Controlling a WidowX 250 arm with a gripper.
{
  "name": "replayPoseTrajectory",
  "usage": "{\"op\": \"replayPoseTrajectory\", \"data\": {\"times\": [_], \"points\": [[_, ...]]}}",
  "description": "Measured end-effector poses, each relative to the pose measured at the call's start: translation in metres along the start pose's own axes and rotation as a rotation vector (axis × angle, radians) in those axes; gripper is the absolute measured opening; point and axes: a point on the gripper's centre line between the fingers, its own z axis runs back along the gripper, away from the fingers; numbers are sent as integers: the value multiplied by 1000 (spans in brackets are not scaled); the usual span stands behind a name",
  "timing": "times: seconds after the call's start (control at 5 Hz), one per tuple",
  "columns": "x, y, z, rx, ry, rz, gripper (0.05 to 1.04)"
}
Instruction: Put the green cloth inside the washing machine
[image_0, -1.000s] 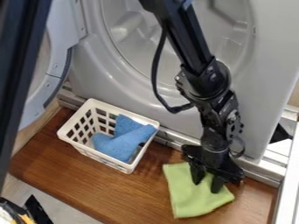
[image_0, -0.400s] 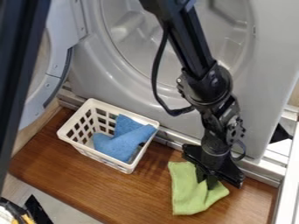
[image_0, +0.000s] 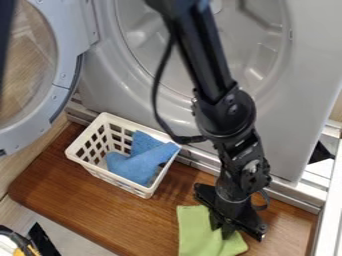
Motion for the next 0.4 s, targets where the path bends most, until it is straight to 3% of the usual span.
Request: {"op": "replayPoseTrajectory", "data": {"times": [0.4], "points": [[4, 19, 36, -2, -119, 63, 97]]}}
